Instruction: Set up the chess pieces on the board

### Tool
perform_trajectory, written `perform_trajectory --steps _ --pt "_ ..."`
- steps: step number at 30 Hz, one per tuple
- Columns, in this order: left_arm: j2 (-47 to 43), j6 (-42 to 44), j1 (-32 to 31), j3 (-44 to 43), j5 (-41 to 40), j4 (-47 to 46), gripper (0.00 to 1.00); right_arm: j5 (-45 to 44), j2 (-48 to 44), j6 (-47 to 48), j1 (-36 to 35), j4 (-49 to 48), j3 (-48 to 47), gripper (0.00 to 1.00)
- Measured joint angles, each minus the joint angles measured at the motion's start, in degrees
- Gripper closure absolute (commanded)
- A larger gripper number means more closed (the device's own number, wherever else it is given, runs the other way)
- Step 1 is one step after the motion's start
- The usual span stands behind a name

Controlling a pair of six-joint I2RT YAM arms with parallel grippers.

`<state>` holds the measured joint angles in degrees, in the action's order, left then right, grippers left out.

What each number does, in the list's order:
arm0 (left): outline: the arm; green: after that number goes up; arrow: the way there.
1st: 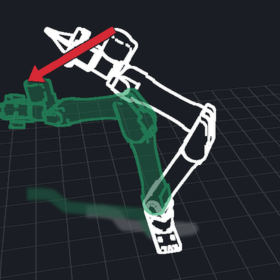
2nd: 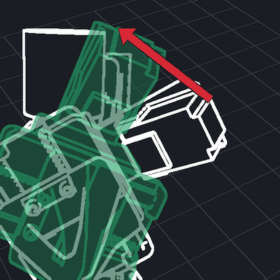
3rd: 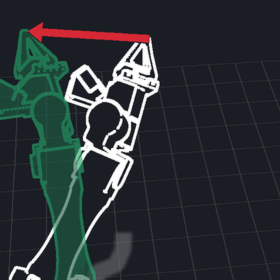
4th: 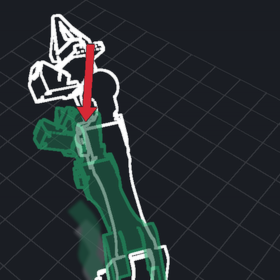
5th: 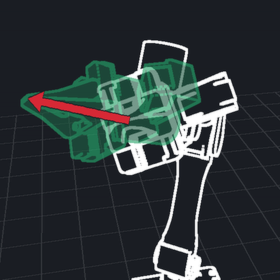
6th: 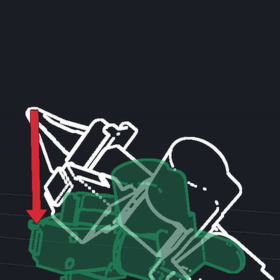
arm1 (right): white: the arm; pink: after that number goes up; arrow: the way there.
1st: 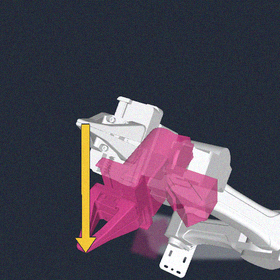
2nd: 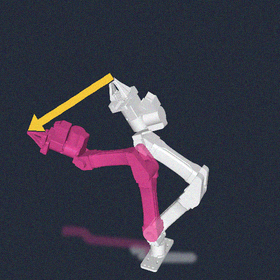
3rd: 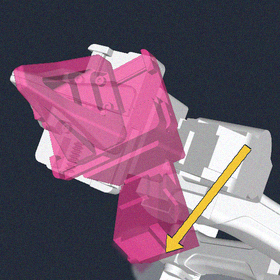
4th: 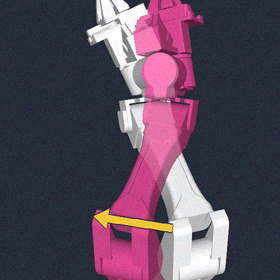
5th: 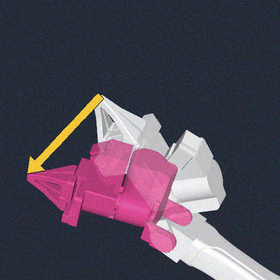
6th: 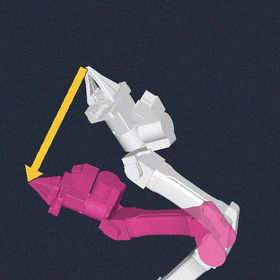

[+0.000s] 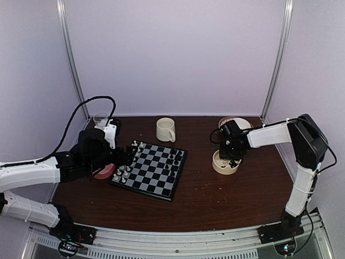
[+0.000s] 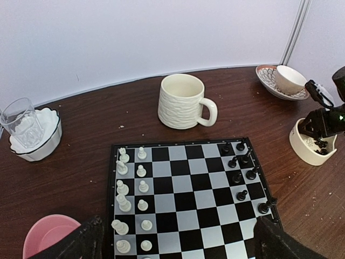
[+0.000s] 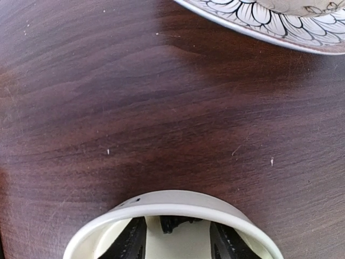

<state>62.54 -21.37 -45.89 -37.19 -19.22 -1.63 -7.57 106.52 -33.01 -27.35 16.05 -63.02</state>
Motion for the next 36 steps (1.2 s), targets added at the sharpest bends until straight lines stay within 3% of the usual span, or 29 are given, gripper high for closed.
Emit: perform_trajectory --steps 15,25,36 --pt "0.0 0.0 0.0 0.0 0.0 0.0 0.03 -8.0 2.4 1.8 -3.8 -3.7 -0.5 0.74" --pt "-0.1 0.0 0.0 0.0 0.0 0.0 0.03 -9.4 1.3 3.1 -5.7 -4.0 0.0 0.75" --pt "-0.3 0.0 0.0 0.0 0.0 0.0 0.03 -7.3 -9.4 4.3 -8.9 -4.8 5.6 0.71"
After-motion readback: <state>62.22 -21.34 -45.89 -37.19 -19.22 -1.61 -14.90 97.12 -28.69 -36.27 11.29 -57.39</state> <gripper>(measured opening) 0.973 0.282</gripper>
